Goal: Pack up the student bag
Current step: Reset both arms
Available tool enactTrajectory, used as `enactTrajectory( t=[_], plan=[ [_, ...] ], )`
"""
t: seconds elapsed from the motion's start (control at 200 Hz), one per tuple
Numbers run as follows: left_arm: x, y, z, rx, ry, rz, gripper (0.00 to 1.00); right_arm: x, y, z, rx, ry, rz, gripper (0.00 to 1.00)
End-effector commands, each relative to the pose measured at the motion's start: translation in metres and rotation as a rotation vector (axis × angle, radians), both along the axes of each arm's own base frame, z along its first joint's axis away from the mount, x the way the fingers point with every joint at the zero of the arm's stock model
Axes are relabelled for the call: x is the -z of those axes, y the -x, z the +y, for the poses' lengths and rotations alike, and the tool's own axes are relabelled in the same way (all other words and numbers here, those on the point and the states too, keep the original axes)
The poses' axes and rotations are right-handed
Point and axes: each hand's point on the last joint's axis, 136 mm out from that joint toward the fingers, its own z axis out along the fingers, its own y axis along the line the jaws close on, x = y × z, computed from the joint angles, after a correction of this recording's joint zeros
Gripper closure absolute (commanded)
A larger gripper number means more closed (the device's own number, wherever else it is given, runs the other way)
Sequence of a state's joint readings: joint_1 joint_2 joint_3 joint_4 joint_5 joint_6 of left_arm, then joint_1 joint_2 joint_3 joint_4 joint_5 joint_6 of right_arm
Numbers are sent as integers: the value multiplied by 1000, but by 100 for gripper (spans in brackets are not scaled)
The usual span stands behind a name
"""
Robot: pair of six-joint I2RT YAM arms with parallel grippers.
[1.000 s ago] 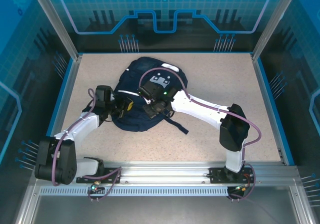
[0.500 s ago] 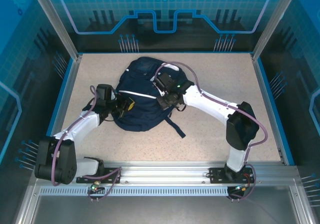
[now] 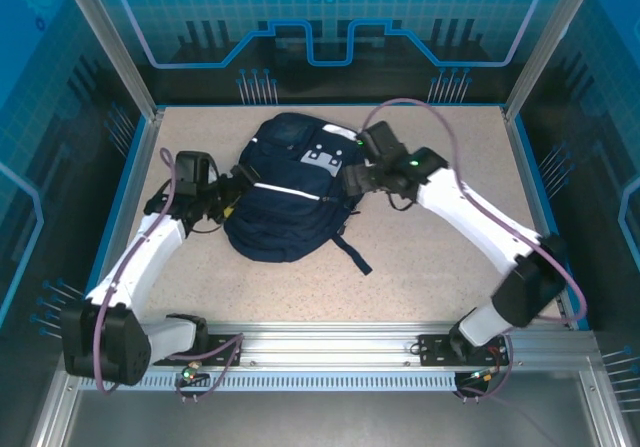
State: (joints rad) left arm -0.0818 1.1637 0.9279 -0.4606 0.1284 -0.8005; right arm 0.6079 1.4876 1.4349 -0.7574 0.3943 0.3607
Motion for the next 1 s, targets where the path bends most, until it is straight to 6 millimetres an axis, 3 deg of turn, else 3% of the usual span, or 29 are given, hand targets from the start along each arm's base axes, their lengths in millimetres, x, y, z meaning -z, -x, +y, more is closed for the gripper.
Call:
enactTrajectory(
  t=[0.0,0.11,0.17,0.295,0.395,0.62,0.745,0.995],
  plan=[
    [-10,15,54,-88,-329,-20,1,-17,-11,-59,178,93,-136,0],
    [-13,19,92,-213,-522,-86,1,-19,-14,-115,330,150,-236,0],
    [-7,26,114,-309,-614,-98,1,-12,-14,-144,415,150,-285,0],
    [10,33,135,-378,-751,-149,1,27,-7,-196,548,143,-293,0],
    [23,36,142,-391,-810,-164,1,60,1,-220,604,161,-257,0],
    [51,20,131,-270,-864,-267,1,108,0,-223,528,217,-258,0],
    [57,4,111,-144,-847,-361,1,117,-7,-210,408,164,-320,0],
    [59,-20,81,24,-847,-543,1,114,-18,-190,270,13,-465,0]
  ],
)
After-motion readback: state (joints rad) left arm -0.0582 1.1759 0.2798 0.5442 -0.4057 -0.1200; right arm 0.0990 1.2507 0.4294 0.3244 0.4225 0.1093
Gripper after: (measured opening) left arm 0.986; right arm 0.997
